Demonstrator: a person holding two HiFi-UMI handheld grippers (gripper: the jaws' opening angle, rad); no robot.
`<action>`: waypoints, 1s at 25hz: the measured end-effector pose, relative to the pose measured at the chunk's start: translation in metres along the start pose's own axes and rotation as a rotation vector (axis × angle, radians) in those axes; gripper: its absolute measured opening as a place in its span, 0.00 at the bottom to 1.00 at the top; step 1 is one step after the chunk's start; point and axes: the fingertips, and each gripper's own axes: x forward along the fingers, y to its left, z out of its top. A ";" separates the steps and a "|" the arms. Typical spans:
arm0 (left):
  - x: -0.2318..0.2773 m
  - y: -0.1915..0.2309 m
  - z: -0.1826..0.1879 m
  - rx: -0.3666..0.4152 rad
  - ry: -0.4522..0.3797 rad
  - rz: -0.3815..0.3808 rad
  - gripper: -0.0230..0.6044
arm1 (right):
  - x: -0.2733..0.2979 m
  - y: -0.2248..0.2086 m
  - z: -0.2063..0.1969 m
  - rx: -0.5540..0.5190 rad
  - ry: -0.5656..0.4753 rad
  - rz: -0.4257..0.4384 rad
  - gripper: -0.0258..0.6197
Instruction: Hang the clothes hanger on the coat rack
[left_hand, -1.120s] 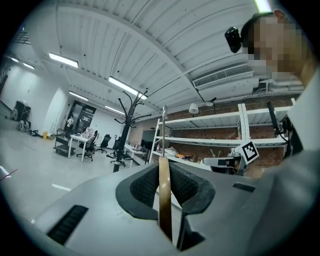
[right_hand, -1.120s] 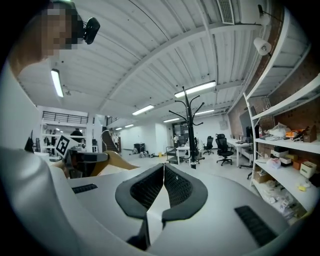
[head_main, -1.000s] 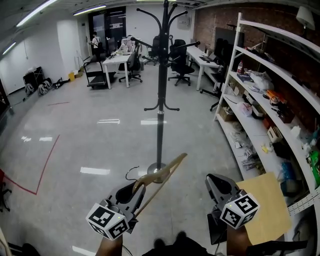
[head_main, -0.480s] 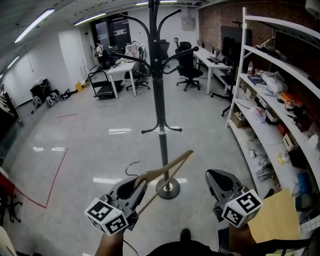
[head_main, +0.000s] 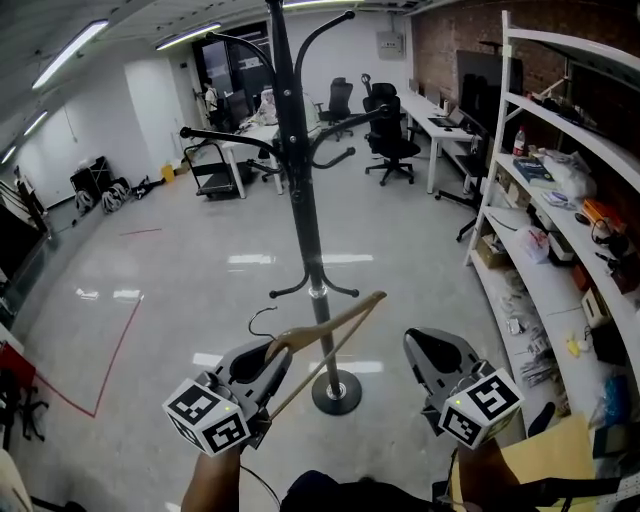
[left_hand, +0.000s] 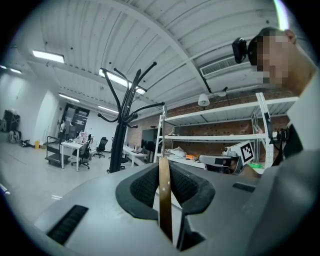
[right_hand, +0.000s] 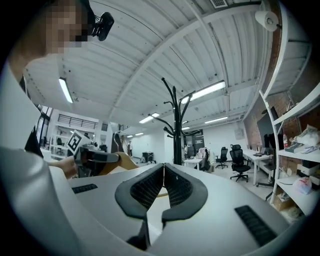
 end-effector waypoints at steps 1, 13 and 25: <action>0.005 0.005 0.003 0.008 0.003 -0.005 0.12 | 0.006 -0.002 0.000 0.003 -0.002 0.007 0.05; 0.072 0.088 0.050 0.061 -0.038 -0.129 0.12 | 0.096 -0.041 0.033 -0.049 -0.065 -0.027 0.05; 0.141 0.131 0.073 0.092 0.007 -0.311 0.12 | 0.147 -0.072 0.033 -0.067 -0.056 -0.105 0.05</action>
